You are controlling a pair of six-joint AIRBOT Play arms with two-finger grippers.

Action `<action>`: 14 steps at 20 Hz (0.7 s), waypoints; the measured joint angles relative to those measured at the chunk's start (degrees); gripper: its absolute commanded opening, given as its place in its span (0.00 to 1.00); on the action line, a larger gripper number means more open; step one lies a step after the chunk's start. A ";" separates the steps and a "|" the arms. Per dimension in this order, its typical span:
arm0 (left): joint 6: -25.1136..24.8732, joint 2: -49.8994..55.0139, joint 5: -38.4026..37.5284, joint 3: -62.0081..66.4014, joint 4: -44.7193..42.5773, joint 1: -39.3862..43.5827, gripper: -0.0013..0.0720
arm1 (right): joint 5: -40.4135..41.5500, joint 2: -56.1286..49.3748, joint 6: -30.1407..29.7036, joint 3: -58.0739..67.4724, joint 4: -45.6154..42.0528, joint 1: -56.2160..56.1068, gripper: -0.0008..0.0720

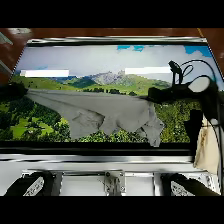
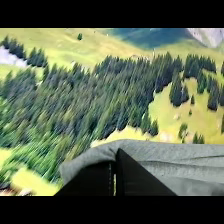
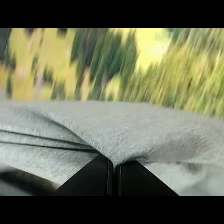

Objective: Fold the shirts.

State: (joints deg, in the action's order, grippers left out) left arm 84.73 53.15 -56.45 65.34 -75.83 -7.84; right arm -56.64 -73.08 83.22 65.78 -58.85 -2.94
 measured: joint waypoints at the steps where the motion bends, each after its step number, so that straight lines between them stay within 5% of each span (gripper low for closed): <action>1: -0.52 2.89 4.09 -0.31 1.97 0.02 0.07 | 5.86 -2.40 -0.35 0.46 0.61 -0.31 0.10; 4: -1.38 11.65 13.29 -0.85 8.09 0.48 0.08 | 19.89 -8.04 -0.52 1.29 2.32 -0.85 0.10; 8: -1.79 22.27 15.98 -1.14 12.61 3.85 0.09 | 23.65 -13.86 -0.28 1.64 4.81 -1.05 0.14; 9: -1.84 24.46 15.82 -1.14 13.16 5.03 0.22 | 23.06 -14.93 -0.04 1.66 5.09 -1.07 0.14; 10: -1.84 26.49 15.32 -1.16 13.73 6.25 0.54 | 22.58 -15.67 0.11 1.66 5.40 -1.07 0.23; 11: -1.66 27.96 14.97 -1.16 14.21 7.26 0.93 | 22.36 -16.06 0.17 1.70 5.73 -1.05 0.77; 12: -0.63 29.09 14.43 -1.11 14.67 7.91 0.99 | 22.01 -16.06 0.17 1.70 5.88 -0.74 0.97; 14: 0.87 30.23 12.13 -0.02 14.80 7.52 0.99 | 21.07 -14.47 -0.68 1.70 5.75 0.92 0.97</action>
State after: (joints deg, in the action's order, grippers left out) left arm 85.60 83.37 -44.31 65.32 -61.04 -0.32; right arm -35.57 -87.55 82.54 67.48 -53.10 -2.02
